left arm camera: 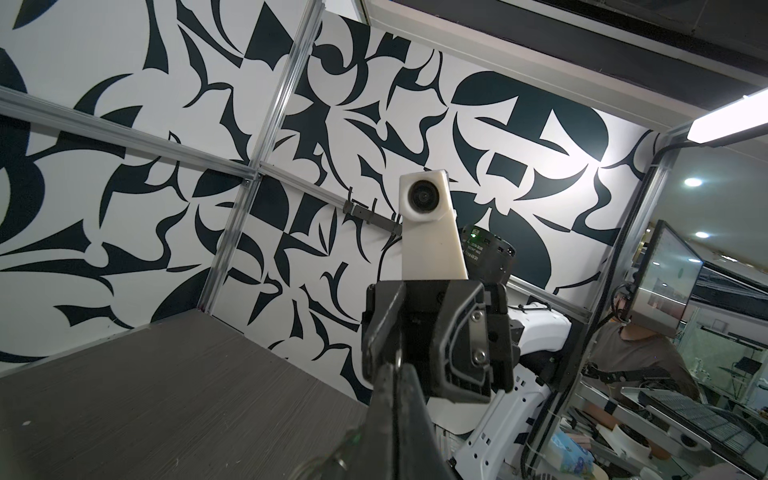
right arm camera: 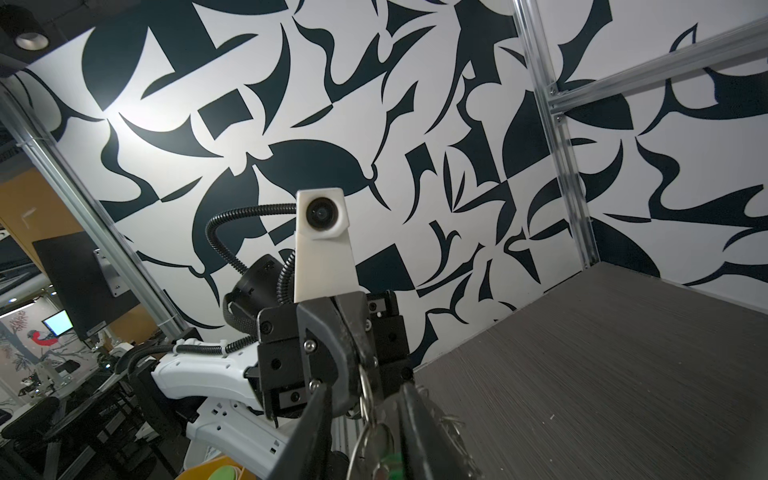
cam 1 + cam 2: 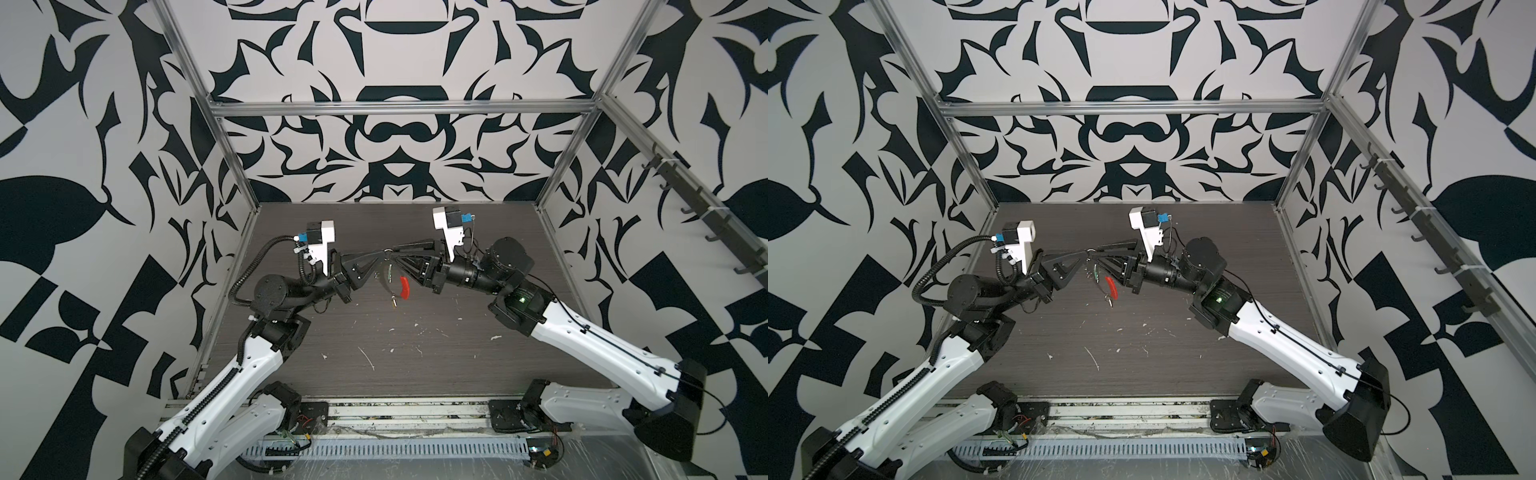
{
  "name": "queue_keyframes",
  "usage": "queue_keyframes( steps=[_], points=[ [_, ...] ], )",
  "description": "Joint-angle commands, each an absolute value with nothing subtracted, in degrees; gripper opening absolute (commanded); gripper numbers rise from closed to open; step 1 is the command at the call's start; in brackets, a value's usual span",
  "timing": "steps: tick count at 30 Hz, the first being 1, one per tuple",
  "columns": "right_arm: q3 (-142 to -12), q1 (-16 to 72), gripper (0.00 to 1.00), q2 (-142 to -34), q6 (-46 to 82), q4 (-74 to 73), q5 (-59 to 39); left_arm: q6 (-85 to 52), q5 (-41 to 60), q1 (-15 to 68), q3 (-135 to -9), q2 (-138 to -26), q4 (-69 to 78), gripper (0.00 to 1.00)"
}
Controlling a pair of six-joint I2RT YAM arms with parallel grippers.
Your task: Remove the keys from the keyring
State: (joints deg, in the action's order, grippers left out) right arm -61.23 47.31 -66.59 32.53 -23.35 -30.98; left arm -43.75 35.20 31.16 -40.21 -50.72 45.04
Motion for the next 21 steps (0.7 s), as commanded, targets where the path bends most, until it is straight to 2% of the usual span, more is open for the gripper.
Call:
queue_keyframes(
  steps=[1, 9, 16, 21],
  points=[
    [-62.57, 47.59, 0.29, -65.78, 33.09, -27.49, -31.99, -44.26, 34.28, 31.28, -39.73, -49.74, 48.34, 0.00],
    [-62.78, 47.67, 0.20, -65.65, 31.95, -25.50, -31.90, -44.65, 34.89, 31.30, -39.86, -49.83, 48.42, 0.00],
    [-63.37, 47.72, 0.00, -65.79, 31.16, -24.21, -32.30, -45.21, 35.29, 31.27, -39.88, -50.00, 48.43, 0.00],
    [-63.61, 47.72, 0.00, -65.10, 30.04, -22.21, -32.58, -45.95, 34.91, 31.25, -39.75, -49.76, 48.01, 0.00]
  ],
)
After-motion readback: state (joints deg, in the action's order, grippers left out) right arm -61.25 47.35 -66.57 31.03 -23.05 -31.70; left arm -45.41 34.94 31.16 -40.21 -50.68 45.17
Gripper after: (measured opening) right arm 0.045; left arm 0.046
